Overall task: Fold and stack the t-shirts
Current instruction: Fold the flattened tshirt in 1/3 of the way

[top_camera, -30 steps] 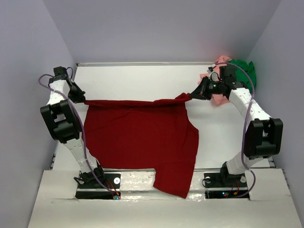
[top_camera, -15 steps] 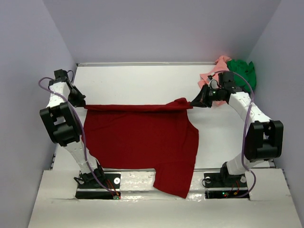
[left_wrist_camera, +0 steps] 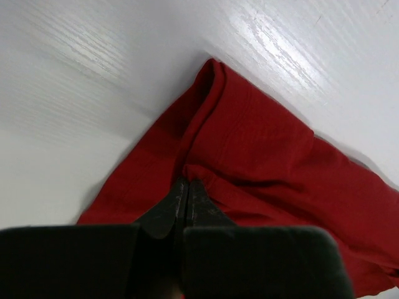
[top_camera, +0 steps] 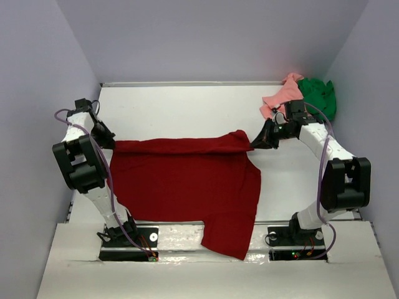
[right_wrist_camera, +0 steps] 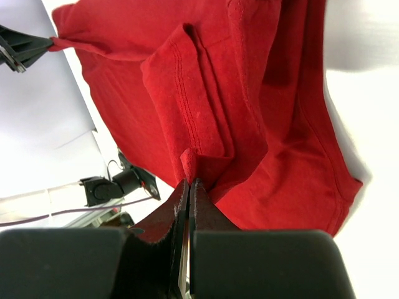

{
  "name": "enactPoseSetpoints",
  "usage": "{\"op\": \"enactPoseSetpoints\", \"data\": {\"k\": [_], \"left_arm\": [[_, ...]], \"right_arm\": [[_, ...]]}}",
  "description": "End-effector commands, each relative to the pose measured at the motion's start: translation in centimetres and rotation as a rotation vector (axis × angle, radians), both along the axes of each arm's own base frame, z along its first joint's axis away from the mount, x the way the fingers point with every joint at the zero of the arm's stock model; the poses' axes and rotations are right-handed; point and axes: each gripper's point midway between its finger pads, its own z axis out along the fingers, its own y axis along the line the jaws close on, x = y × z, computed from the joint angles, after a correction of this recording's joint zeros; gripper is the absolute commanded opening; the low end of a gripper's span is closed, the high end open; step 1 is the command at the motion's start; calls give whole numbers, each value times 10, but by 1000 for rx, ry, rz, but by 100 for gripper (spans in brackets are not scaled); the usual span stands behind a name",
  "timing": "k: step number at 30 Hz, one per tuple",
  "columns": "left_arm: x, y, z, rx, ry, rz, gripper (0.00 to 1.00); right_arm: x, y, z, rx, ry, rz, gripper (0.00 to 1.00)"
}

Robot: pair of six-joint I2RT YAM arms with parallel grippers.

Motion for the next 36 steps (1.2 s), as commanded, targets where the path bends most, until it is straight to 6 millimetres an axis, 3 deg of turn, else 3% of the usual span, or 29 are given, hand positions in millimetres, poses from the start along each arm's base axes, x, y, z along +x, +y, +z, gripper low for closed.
{"op": "enactPoseSetpoints", "data": {"k": [1, 19, 21, 23, 24, 26, 27, 30, 36], "left_arm": [[-7, 2, 14, 16, -29, -14, 8], [-14, 3, -2, 22, 16, -9, 11], [-14, 3, -4, 19, 20, -9, 19], [-16, 3, -5, 21, 26, -8, 39], [-16, 3, -5, 22, 29, -8, 50], [-16, 6, -2, 38, 28, 1, 72], [-16, 7, -1, 43, 27, 5, 75], [-11, 12, 9, 68, 8, 15, 80], [0, 22, 30, 108, -42, 41, 80]], "right_arm": [[-13, -1, -4, -8, 26, 16, 0], [-65, 20, -54, -64, 241, 133, 0], [-67, 19, -58, -68, 258, 138, 0], [-70, 20, -61, -81, 277, 145, 0], [-69, 19, -62, -90, 278, 147, 11], [-64, 16, -60, -118, 264, 144, 45], [-60, 14, -58, -133, 248, 142, 63], [-42, 10, -46, -177, 186, 116, 81], [-9, 7, -26, -230, 106, 86, 84]]}}
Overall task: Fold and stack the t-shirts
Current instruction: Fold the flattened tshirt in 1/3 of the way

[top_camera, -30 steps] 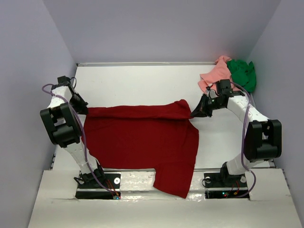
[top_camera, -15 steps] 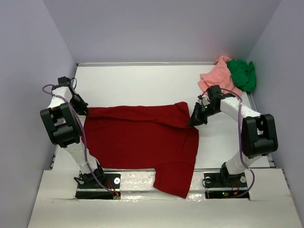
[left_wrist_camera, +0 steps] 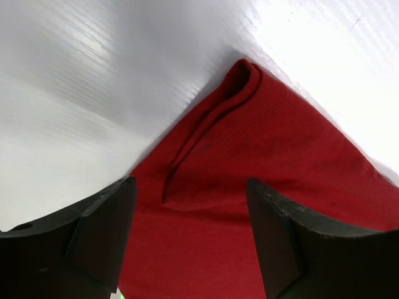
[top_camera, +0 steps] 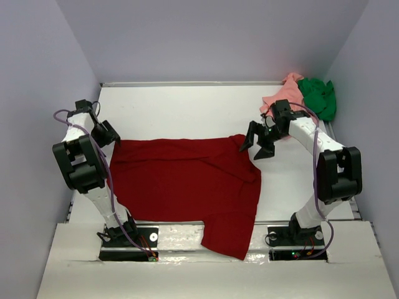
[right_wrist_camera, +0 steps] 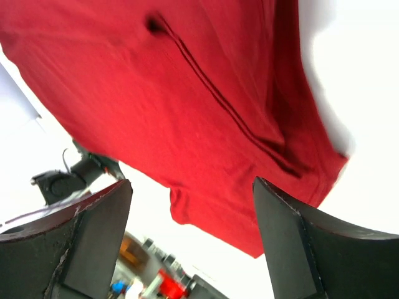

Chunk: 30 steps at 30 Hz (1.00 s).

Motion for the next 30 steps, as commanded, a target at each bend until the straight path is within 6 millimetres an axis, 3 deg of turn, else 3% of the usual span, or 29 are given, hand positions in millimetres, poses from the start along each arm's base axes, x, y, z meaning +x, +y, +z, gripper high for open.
{"op": "enactPoseSetpoints", "data": {"k": [1, 4, 11, 17, 25, 29, 30], "left_arm": [[13, 15, 42, 53, -95, 30, 80], [21, 13, 46, 33, -121, 26, 80], [48, 15, 52, 10, -177, 9, 80], [61, 18, 40, -1, -191, 14, 79], [75, 20, 33, -3, -239, 31, 79], [74, 20, 24, -4, -220, 29, 79], [74, 20, 23, -5, -218, 29, 79]], "right_arm": [[30, -5, 16, -69, -93, -2, 84], [50, -8, 22, -64, -143, -8, 84], [85, -7, 3, -33, -195, -8, 84], [110, -11, -17, -32, -211, -21, 83], [159, -17, -14, -7, -280, -46, 77], [174, -13, -16, 11, -284, -44, 76], [176, -12, -19, 16, -277, -46, 72]]}}
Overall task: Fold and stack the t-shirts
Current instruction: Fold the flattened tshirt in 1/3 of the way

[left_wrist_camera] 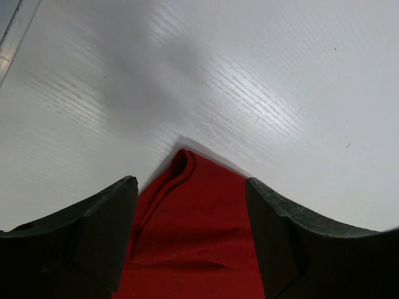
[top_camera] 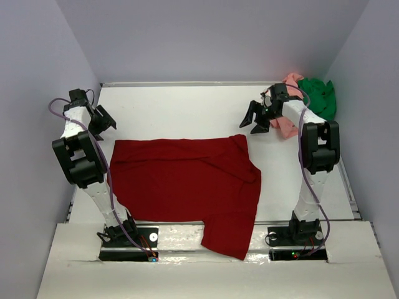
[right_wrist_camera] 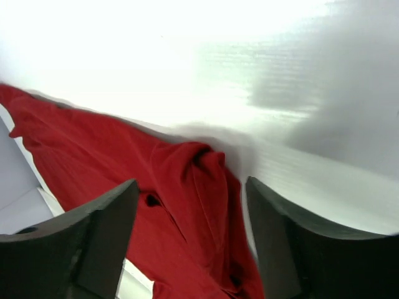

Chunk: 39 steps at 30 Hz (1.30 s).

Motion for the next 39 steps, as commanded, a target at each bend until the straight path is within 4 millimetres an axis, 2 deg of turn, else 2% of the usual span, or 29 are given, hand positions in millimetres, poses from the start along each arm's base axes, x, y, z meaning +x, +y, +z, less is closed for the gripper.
{"op": "enactPoseSetpoints", "data": {"k": [1, 3, 7, 12, 13, 14, 16, 26, 28, 30, 34, 39], "left_arm": [[2, 0, -4, -10, -6, -2, 79], [2, 0, -4, -9, -2, 0, 79], [4, 2, -2, -5, -1, -2, 79], [7, 2, -4, -11, 3, -4, 78], [7, 2, -5, -11, 6, -5, 78], [8, 2, -5, -13, 6, -4, 78], [7, 2, -6, -15, 8, -6, 78], [5, 1, -11, -19, 20, -8, 78], [5, 1, -11, -18, 20, -9, 78], [4, 1, -11, -17, 22, -10, 78], [4, 1, -12, -19, 23, -10, 78], [4, -1, -20, -31, 39, -14, 78]], "right_arm": [[21, 6, 12, 38, -63, 14, 69], [22, 5, 11, 60, -50, 10, 68], [17, 7, 7, 75, -20, 2, 73], [9, 6, 7, 73, -8, 5, 73], [6, 6, 5, 74, 0, 5, 71], [4, 6, 4, 78, 8, 6, 62], [2, 7, 2, 83, 19, 6, 56], [-10, 8, -11, 94, 69, 13, 57], [-10, 9, -13, 98, 75, 14, 33], [-8, 10, -12, 103, 72, 15, 15], [-4, 10, -10, 101, 63, 13, 1], [-4, 11, -9, 110, 68, 13, 0]]}}
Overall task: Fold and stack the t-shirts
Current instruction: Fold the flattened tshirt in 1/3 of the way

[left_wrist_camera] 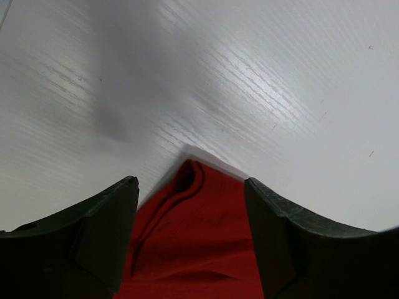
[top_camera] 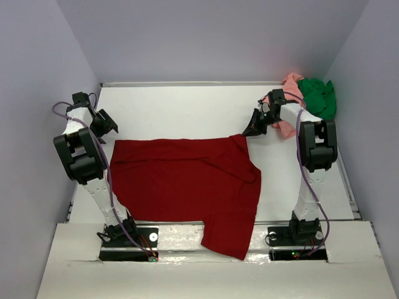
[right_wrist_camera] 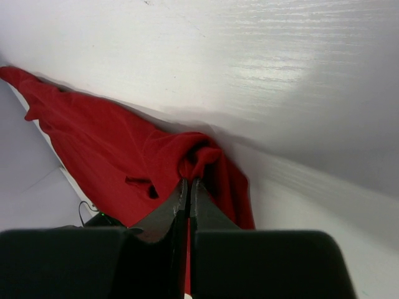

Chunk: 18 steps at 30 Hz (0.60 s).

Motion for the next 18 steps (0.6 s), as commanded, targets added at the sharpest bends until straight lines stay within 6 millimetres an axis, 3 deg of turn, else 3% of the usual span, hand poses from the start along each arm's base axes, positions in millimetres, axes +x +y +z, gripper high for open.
{"op": "enactPoseSetpoints", "data": {"k": [1, 8, 12, 18], "left_arm": [[4, 1, 5, -6, -7, -8, 78], [1, -8, -19, -66, 40, -22, 73], [-2, -14, -29, -97, 58, -39, 61], [0, -17, -32, -117, 56, -47, 51]], "right_arm": [[9, 1, 11, 25, -36, 3, 0], [9, 2, 11, 27, -36, 2, 0], [9, 2, 12, 32, -37, 3, 0], [10, 3, 12, 34, -36, 1, 0]]}}
